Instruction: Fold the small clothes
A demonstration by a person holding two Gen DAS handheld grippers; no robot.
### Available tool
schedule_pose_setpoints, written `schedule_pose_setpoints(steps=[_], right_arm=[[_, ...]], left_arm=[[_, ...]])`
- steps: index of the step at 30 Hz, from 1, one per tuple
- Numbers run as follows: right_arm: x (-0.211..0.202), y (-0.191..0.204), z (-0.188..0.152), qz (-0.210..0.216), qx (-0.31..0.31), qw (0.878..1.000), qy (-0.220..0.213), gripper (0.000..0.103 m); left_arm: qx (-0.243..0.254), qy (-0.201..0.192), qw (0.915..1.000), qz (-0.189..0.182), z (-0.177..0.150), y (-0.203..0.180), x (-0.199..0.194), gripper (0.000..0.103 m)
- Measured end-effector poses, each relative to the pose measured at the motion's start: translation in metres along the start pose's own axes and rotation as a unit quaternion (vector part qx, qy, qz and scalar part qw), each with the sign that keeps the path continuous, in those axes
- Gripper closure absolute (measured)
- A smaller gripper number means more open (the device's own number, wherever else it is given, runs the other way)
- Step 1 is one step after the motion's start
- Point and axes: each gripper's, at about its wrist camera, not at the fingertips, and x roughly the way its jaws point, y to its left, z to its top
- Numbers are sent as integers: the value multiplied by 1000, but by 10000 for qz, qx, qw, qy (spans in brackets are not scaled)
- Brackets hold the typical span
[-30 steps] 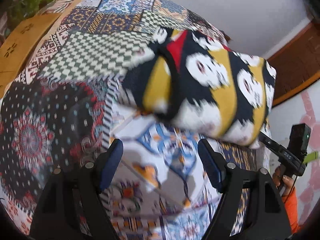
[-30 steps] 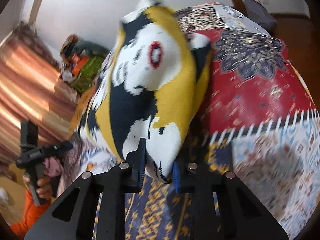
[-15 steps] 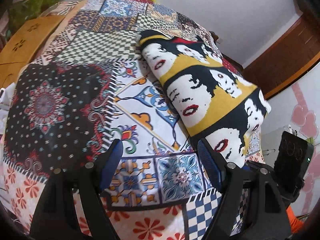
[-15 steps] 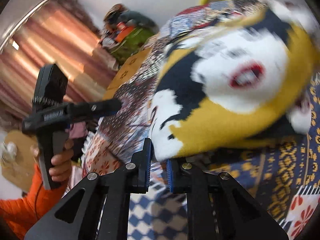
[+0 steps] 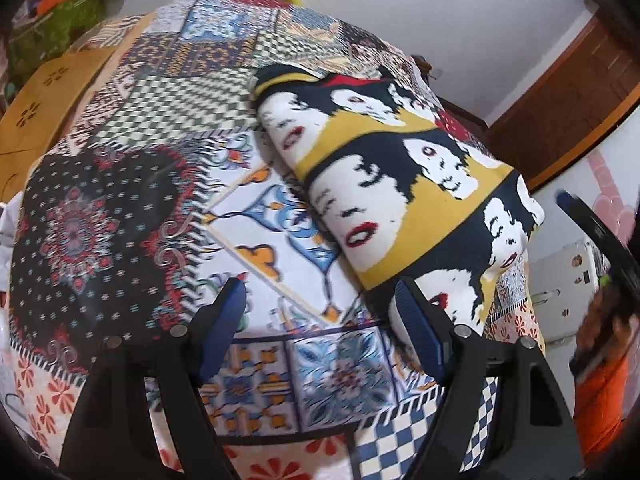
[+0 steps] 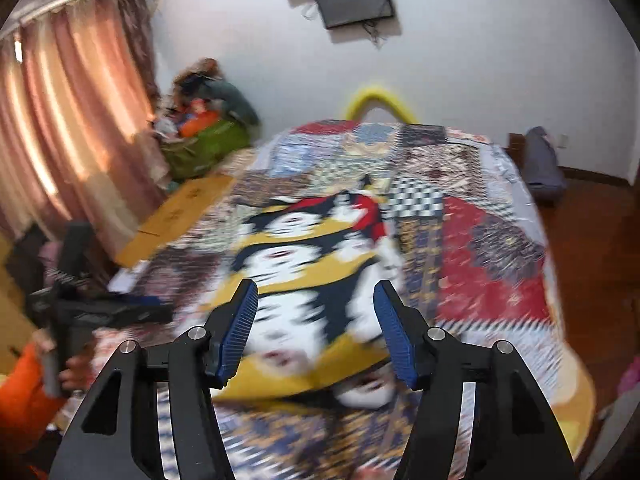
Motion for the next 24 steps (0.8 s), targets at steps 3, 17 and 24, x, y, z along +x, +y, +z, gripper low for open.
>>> schedule_pose_setpoints(steps=[3, 17, 24], right_arm=[[30, -15, 0, 104, 125, 9994, 312, 54], [22, -25, -62, 75, -576, 9931, 1019, 94], [5, -29, -8, 54, -514, 9972, 540, 31]], left_arm=[[123, 29, 9999, 25, 4, -11, 7, 26], [269, 49, 9993, 246, 29, -14, 28, 26], [220, -85, 9993, 303, 50, -9, 40, 22]])
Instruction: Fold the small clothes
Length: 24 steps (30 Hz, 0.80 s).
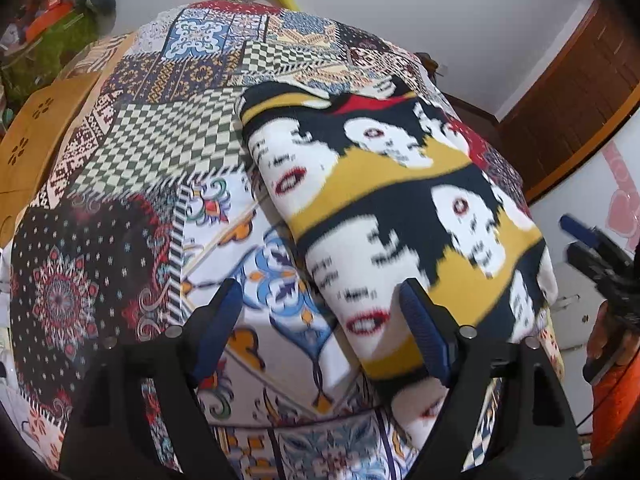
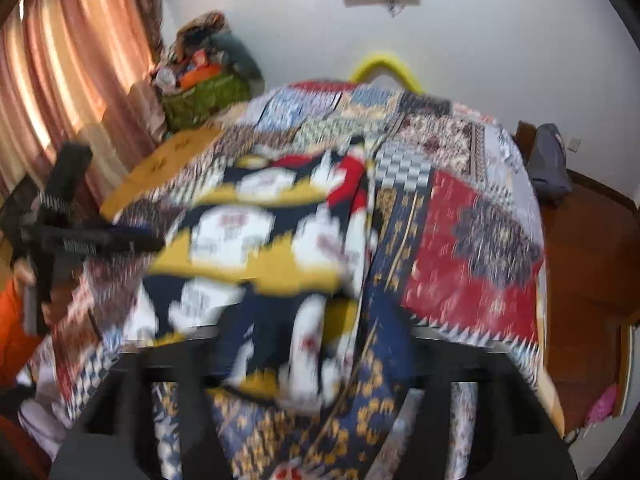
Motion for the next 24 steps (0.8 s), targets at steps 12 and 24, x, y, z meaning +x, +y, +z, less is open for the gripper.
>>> schedule_pose_setpoints(steps=[12, 24], right_arm=[[115, -46, 15, 1014, 1462, 9797, 924, 24], [121, -51, -4, 1722, 2054, 9574, 1072, 53]], left_arm=[[-153, 82, 9995, -246, 30, 4, 35, 11], [-551, 655, 9871, -1352, 39, -1, 80, 28]])
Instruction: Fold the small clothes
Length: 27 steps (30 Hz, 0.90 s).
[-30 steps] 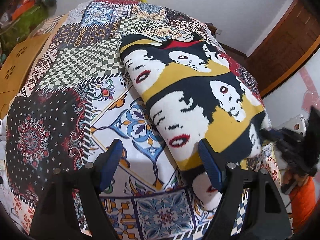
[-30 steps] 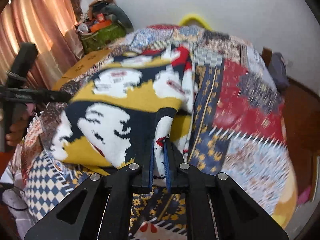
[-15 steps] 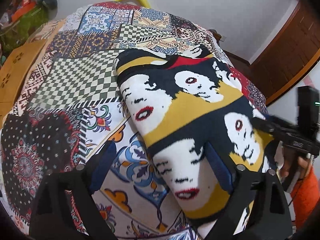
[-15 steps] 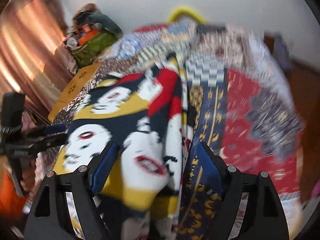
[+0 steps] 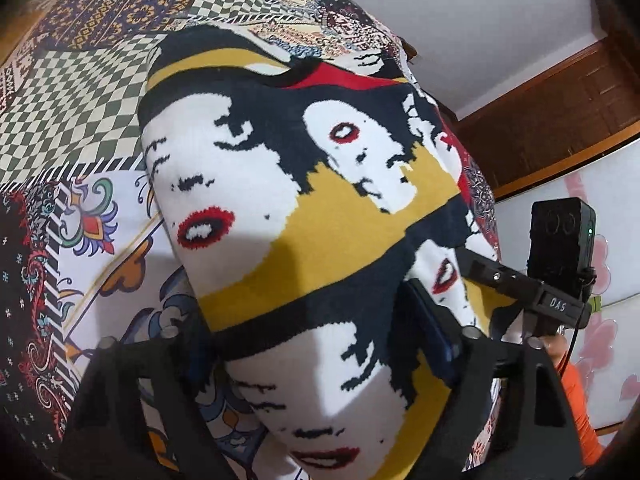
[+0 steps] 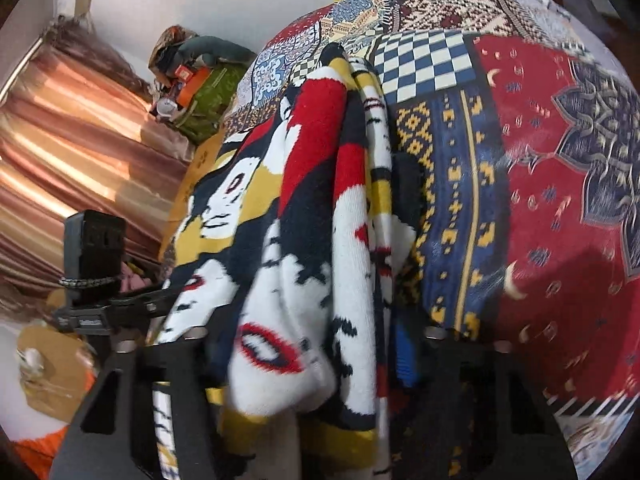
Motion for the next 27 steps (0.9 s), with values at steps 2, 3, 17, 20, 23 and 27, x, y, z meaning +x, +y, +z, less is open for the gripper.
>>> schedule_pose_setpoints(steps=[2, 3, 17, 20, 23, 27], right_arm=[[-6, 4, -4, -88, -89, 9999, -67, 61], [-8, 10, -6, -167, -147, 9997, -97, 63], [28, 138, -12, 22, -1031, 9941, -343, 72], [53, 167, -10, 210, -1073, 9934, -360, 72], [83, 185, -7, 366, -980, 9941, -286, 72], [126, 193, -11, 349, -887, 9954, -16, 72]], left_arm=[[61, -125, 9999, -10, -1, -3, -8, 44], [86, -181, 9998, -21, -1, -5, -13, 54], [471, -1025, 9920, 572, -5, 32, -149, 64], [398, -1110, 9903, 733, -2, 63, -180, 64], [256, -1064, 9906, 825, -2, 98, -194, 64], [84, -773, 9917, 1025, -8, 148, -182, 62]])
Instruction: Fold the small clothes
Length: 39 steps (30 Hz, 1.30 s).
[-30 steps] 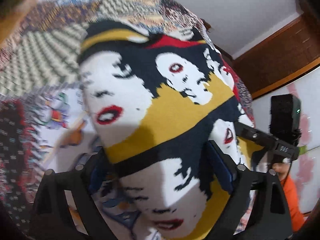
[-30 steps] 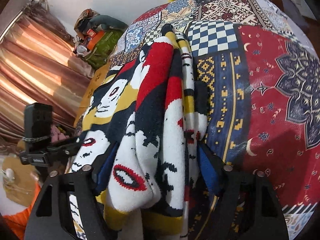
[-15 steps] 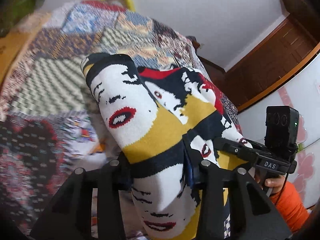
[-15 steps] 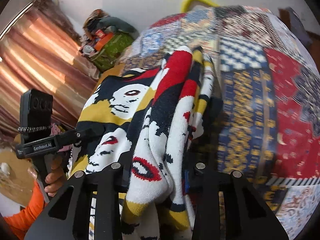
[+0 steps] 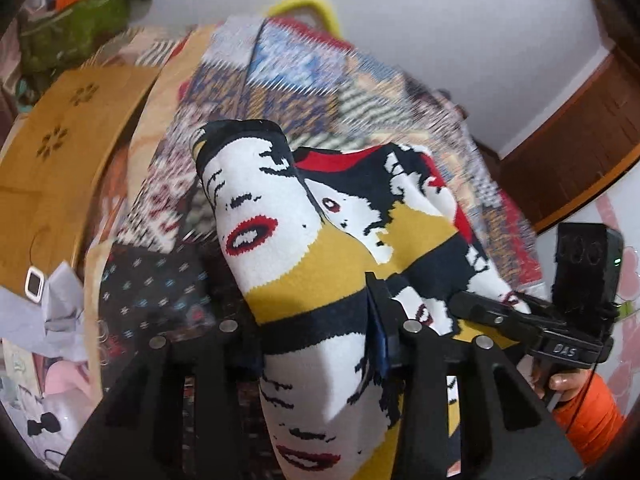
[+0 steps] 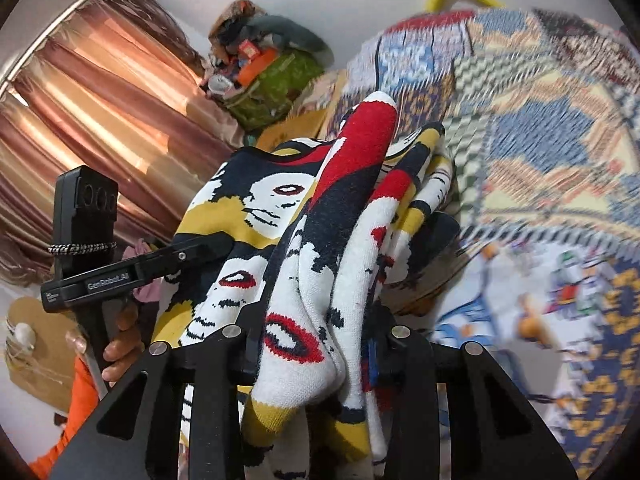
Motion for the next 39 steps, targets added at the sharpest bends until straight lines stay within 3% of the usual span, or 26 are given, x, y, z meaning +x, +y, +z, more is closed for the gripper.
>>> schedule_pose_setpoints(steps=[4, 5, 8, 14, 16, 18, 20, 23, 26, 30, 39], right_arm=[[34, -6, -3, -473, -356, 9976, 346, 66], [35, -10, -4, -435, -360, 9977, 378, 64], [30, -9, -1, -490, -463, 9966, 480, 58], [3, 32, 0, -1197, -1571, 9796, 370, 58], [-10, 51, -6, -1367, -2028, 9695, 134, 58], [-15, 60, -10, -1382, -2239, 9648, 0, 57], [-17, 64, -22, -1390, -2287, 9635, -88, 57], [-2, 51, -43, -1383, -2150, 9666, 158, 57], [3, 29, -68, -1485, -1884, 9704, 263, 56], [-5, 5, -78, -1107, -1256, 9853, 337, 56], [-18, 19, -94, -1389, -1654, 9760, 289, 56]], left_arm=[[-251, 556, 9977, 291, -18, 38, 48, 55], [-302, 548, 9977, 272, -24, 44, 54, 52], [-195, 198, 9991, 333, -32, 43, 42, 48], [416, -456, 9891, 1337, -43, 13, 0, 47], [495, -561, 9890, 1276, -49, 3, -14, 44], [442, -679, 9918, 990, -57, -4, -25, 42], [471, -618, 9941, 754, -67, -17, -25, 42], [610, -332, 9958, 599, -85, -36, -9, 42], [836, -301, 9923, 868, -110, -57, 5, 38], [1015, -410, 9870, 1180, -133, -73, 12, 34], [1182, -530, 9786, 1596, -159, -86, -5, 33]])
